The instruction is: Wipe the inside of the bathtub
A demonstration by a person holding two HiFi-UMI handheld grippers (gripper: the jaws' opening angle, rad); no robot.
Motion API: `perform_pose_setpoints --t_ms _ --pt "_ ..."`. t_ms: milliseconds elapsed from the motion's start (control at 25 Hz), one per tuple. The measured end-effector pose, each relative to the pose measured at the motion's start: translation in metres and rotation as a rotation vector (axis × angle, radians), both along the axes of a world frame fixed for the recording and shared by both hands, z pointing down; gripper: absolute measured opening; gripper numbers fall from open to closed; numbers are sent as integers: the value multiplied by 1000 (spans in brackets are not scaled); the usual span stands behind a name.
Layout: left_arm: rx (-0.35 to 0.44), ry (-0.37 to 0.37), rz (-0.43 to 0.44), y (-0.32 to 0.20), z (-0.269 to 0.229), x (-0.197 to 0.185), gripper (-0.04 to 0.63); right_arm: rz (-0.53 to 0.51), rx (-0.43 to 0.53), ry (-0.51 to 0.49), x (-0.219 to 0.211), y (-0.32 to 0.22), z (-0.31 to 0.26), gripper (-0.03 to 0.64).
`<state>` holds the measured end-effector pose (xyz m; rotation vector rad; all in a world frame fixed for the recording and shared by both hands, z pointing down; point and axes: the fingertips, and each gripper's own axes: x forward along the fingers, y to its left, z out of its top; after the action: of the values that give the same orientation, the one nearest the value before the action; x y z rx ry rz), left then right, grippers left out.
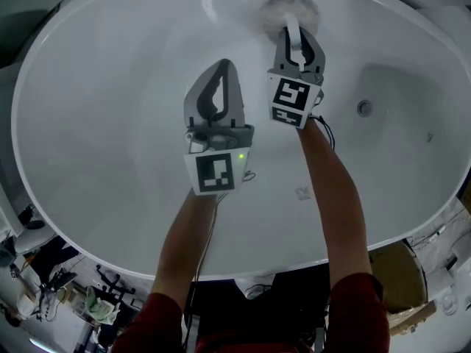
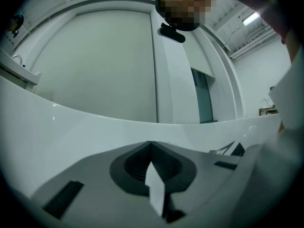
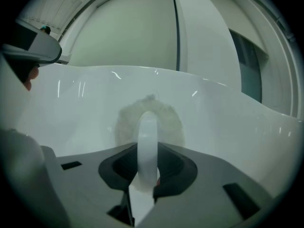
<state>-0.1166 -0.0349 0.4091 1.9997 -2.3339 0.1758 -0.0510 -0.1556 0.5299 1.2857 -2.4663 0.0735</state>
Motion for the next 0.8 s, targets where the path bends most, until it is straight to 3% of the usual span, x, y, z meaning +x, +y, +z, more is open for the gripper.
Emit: perform_pose_setpoints --t_ms 440,800 --pt "-7 -7 117 -68 19 129 15 130 -11 2 153 -65 27 92" --pt "-17 -16 185 -126 41 223 15 216 -9 60 280 -122 59 92"
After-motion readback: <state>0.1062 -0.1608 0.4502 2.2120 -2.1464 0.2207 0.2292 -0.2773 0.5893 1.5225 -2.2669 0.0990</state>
